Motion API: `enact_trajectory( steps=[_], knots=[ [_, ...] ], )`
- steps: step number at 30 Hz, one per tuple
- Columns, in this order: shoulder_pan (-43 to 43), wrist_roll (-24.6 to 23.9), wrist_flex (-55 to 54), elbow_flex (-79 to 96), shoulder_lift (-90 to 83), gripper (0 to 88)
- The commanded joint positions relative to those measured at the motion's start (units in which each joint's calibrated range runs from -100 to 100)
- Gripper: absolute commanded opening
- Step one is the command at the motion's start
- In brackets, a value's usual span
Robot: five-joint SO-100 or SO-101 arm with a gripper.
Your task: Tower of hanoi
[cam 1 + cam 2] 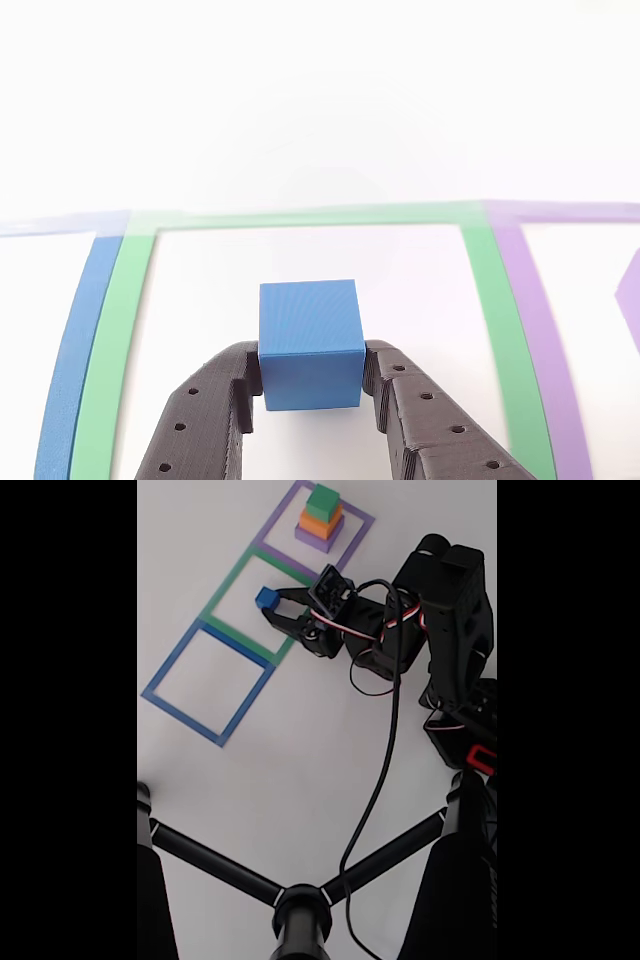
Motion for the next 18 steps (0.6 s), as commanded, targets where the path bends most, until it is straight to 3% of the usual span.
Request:
enact_trajectory(
  steps=[1,7,13,18],
  knots=[
    [1.22,0.59,-1.24,-0.89,0.18,7.4],
    [2.18,0.59,-1.24,-0.52,0.91,17.4],
    [2.37,0.59,-0.92,-0.52,-0.3,20.1],
    [1.6,0.59,6.77,1.66,-10.8,21.1]
  ],
)
